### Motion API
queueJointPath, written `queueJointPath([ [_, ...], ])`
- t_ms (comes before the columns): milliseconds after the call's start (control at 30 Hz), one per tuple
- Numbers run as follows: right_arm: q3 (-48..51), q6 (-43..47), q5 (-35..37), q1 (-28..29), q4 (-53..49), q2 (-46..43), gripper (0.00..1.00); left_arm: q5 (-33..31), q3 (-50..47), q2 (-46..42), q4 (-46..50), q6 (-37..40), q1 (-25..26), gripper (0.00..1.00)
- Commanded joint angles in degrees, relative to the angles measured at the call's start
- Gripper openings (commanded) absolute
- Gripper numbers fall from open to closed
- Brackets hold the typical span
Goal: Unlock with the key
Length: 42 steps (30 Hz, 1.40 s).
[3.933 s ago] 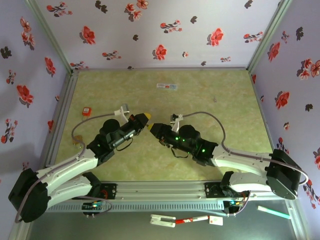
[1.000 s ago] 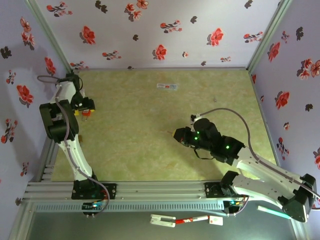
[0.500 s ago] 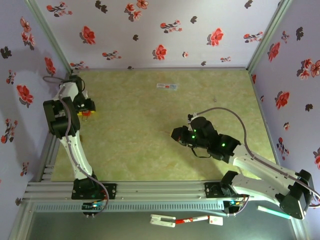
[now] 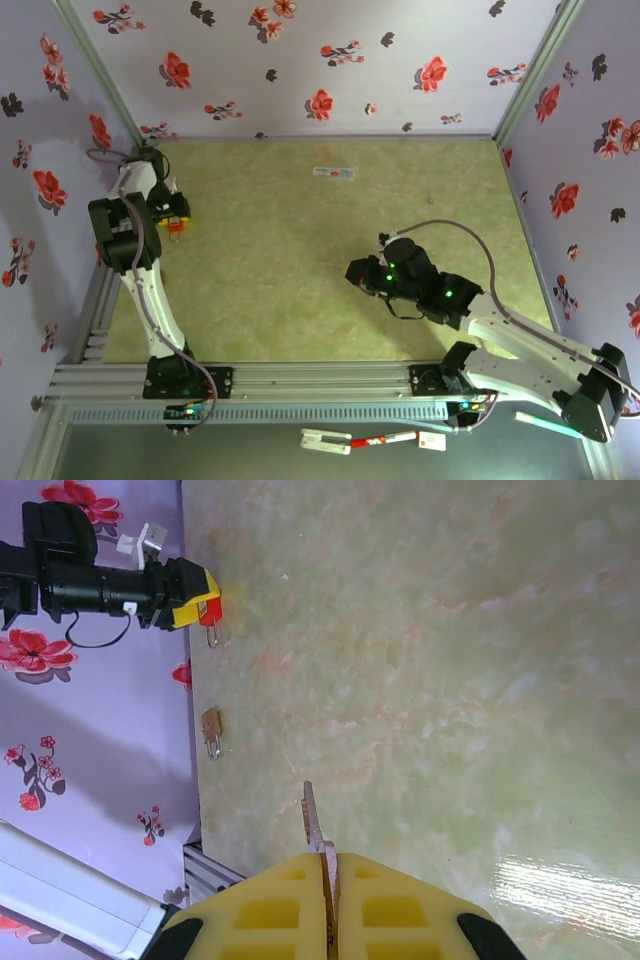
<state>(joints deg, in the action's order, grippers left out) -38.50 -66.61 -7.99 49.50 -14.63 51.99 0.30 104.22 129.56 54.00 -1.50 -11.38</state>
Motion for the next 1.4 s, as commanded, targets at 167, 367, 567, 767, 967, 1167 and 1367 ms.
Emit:
queueJointPath([
  [167,1.3,-0.8,0.3,-0.5,0.9,-2.4,0.00,0.0,-0.2,0.6,1.8,-2.5,-0.7,0.52],
  [367,1.2,-0.6,0.6,-0.5,0.4,-2.8,0.00,-0.3,-0.4,1.2,2.1,-2.9,-0.7,0.39],
  [567,0.0,-0.5,-2.1,-3.5,-1.5,-2.8,0.00,1.7,-3.4,-0.6,0.8,-2.0,-0.6,0.27],
  [767,-3.8,3.9,-5.1,-8.5,-9.2,-3.5,0.00,6.8,-8.4,-7.0,-4.1,-1.3,1.1,0.21],
  [967,-7.7,9.1,-7.9,-14.1,-16.5,-5.3,0.00,11.5,-14.8,-18.9,-10.5,4.3,8.3,0.15],
  [1167,-13.1,15.5,-14.6,-20.4,-21.6,-4.9,0.00,14.1,-25.1,-35.1,-19.6,14.9,20.9,0.13],
  [1367,-20.1,21.2,-17.8,-21.5,-26.7,-2.0,0.00,18.9,-32.7,-46.7,-23.0,31.5,34.6,0.12],
])
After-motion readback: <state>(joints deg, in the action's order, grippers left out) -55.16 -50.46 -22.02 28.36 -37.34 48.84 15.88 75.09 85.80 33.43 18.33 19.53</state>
